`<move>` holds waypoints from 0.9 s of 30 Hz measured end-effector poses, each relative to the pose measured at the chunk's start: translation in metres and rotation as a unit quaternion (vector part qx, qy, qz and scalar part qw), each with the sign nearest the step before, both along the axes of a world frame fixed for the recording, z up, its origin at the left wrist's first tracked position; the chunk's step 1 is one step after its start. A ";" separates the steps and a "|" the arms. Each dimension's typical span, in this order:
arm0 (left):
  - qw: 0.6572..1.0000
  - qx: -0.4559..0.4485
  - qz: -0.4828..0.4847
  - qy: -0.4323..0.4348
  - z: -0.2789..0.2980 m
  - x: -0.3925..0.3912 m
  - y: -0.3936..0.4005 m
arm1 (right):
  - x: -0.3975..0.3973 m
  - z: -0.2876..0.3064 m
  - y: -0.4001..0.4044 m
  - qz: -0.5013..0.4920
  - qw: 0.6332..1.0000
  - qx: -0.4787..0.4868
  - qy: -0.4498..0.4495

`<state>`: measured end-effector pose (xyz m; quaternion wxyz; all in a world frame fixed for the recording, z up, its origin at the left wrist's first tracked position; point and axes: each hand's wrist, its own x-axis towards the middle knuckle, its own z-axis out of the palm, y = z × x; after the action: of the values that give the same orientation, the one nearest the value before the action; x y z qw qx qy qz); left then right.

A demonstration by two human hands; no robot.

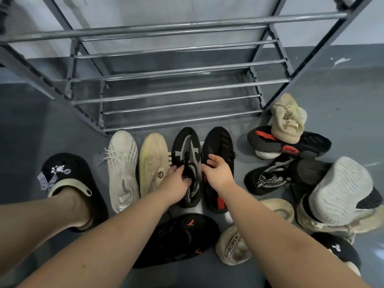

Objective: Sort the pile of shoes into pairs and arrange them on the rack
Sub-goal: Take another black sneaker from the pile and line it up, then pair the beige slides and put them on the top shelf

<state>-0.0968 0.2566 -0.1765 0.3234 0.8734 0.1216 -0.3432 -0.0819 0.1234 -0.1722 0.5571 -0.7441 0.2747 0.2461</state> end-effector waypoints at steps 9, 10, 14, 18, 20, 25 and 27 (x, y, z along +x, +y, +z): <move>0.963 0.090 -0.214 -0.134 0.023 0.011 -0.027 | 0.003 0.030 -0.088 0.248 0.894 -0.357 -0.110; 0.958 0.095 -0.227 -0.145 0.026 0.016 -0.034 | 0.004 0.036 -0.102 0.248 0.886 -0.376 -0.111; 0.947 0.097 -0.264 -0.153 0.038 0.039 -0.074 | 0.013 0.057 -0.160 0.253 0.843 -0.464 -0.106; 0.935 0.079 -0.303 -0.168 0.051 0.064 -0.121 | 0.032 0.066 -0.204 0.266 0.807 -0.523 -0.072; 0.931 0.066 -0.314 -0.173 0.056 0.077 -0.143 | 0.041 0.062 -0.216 0.280 0.800 -0.526 -0.070; 0.937 0.037 -0.309 -0.158 0.052 0.106 -0.186 | 0.054 0.037 -0.228 0.165 0.879 -0.443 -0.060; 0.951 0.017 -0.275 -0.139 0.045 0.116 -0.201 | 0.063 0.027 -0.232 0.070 0.922 -0.380 -0.042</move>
<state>0.0193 0.0558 -0.1320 0.2150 0.9175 -0.1641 -0.2917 -0.0186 -0.1085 -0.1450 0.2251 -0.9267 0.2712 0.1305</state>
